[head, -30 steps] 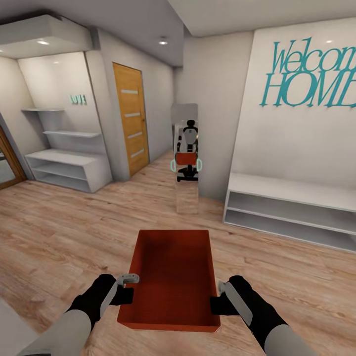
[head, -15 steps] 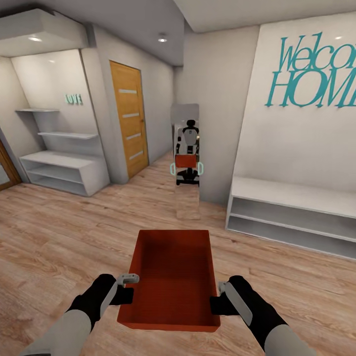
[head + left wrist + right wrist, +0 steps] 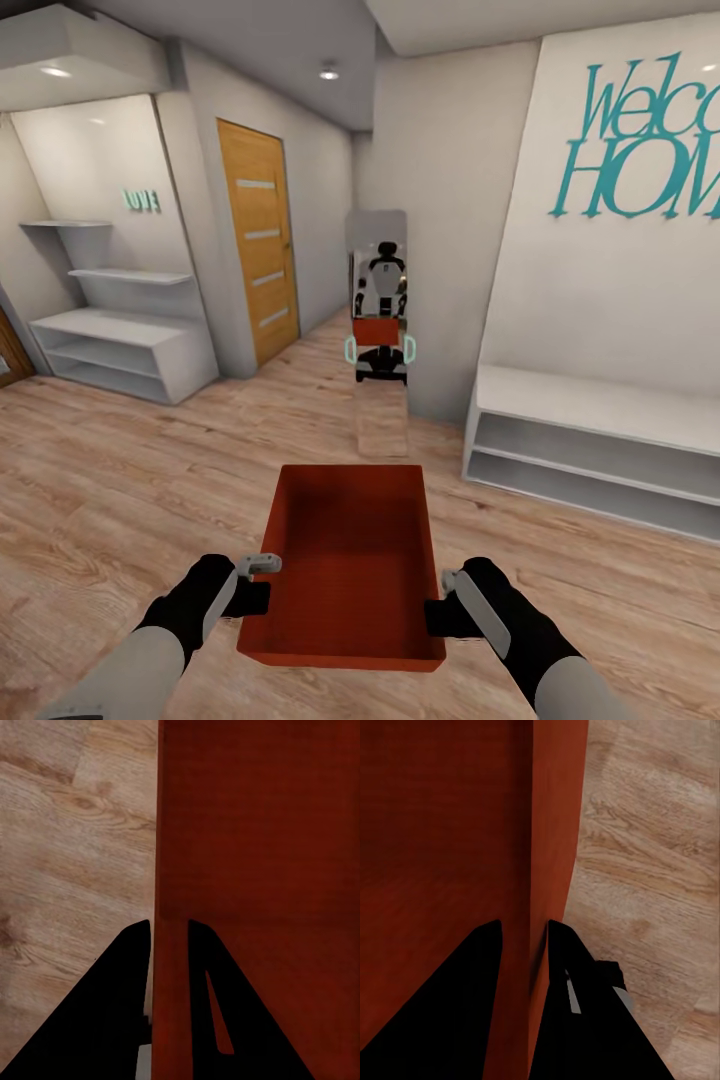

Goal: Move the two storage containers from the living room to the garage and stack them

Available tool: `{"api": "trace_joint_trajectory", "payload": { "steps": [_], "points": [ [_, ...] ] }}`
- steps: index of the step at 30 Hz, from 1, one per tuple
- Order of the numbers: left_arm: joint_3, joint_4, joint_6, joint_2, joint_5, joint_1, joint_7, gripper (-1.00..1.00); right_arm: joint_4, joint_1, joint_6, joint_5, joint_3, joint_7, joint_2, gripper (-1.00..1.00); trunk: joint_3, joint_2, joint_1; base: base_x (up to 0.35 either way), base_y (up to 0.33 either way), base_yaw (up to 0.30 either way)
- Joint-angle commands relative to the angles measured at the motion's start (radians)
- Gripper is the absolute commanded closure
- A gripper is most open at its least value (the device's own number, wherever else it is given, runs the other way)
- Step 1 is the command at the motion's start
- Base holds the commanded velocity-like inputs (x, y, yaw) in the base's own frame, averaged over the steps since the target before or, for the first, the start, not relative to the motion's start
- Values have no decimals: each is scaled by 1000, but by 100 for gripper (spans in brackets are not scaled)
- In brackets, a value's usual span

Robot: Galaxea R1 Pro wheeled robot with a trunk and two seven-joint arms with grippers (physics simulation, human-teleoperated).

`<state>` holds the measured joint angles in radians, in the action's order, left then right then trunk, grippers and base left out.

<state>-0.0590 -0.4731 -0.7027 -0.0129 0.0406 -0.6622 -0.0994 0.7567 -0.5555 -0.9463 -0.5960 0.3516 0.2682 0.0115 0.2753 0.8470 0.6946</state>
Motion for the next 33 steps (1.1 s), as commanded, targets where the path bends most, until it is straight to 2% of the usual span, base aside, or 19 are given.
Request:
{"api": "trace_joint_trajectory", "payload": {
  "steps": [1, 11, 26, 33],
  "points": [
    [-1, -3, -4, -2, -7, -1, -2, 100, 0, 0, -14, 44, 4, 13, 1, 100, 1, 1, 1, 330, 0, 87],
    [-1, -3, -4, -2, -7, -1, -2, 100, 0, 0, -14, 44, 4, 13, 1, 100, 3, 1, 1, 330, 0, 189],
    [-1, -4, -5, -2, -7, -1, -2, 100, 0, 0, -14, 44, 4, 13, 1, 100, 4, 1, 1, 330, 46, 16],
    [-1, -3, -5, -2, -7, -1, -2, 100, 0, 0, -14, 44, 4, 13, 1, 100, 7, 1, 1, 330, 116, 193]
  ]
}}
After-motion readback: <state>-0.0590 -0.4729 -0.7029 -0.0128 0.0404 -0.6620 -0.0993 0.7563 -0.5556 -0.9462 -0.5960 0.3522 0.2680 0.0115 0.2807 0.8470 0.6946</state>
